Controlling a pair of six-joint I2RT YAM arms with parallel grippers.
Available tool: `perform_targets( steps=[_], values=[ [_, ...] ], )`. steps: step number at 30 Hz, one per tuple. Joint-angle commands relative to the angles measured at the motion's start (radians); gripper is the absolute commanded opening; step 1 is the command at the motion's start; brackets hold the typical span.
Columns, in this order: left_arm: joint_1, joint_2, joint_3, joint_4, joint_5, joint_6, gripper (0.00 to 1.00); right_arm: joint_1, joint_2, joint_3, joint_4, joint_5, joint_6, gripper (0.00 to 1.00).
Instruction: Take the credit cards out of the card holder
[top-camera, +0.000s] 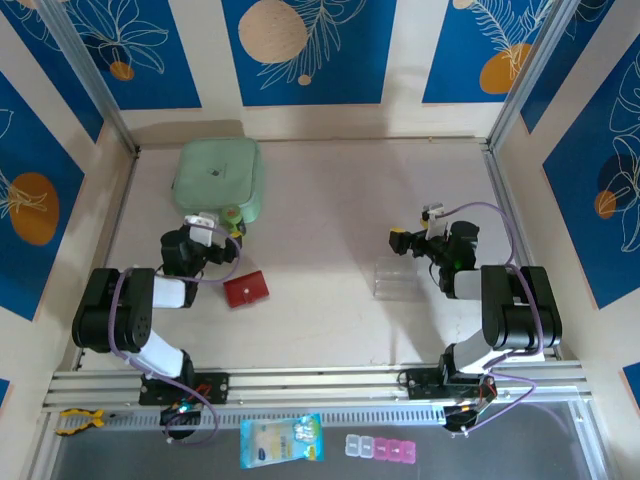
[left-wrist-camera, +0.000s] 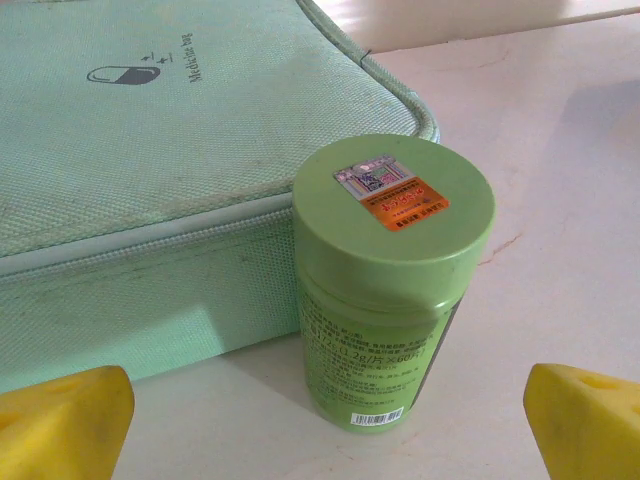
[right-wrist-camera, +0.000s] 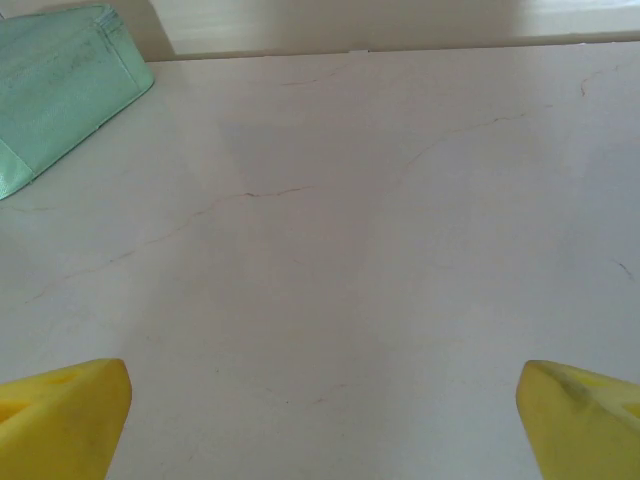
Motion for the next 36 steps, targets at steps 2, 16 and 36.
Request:
perform_targets(
  steps=[2, 16, 36],
  values=[
    [0.005, 0.003, -0.012, 0.037, 0.028, 0.005, 1.0, -0.005, -0.004, -0.006, 0.028, -0.017, -0.018, 0.99],
    [0.005, 0.005, -0.01, 0.037, 0.027, 0.004, 1.0, -0.004, -0.004, -0.007, 0.029, -0.017, -0.018, 0.99],
    [0.005, 0.007, 0.003, 0.012, -0.093, -0.036, 0.99, -0.005, -0.004, -0.007, 0.031, -0.018, -0.019, 0.99]
  ],
)
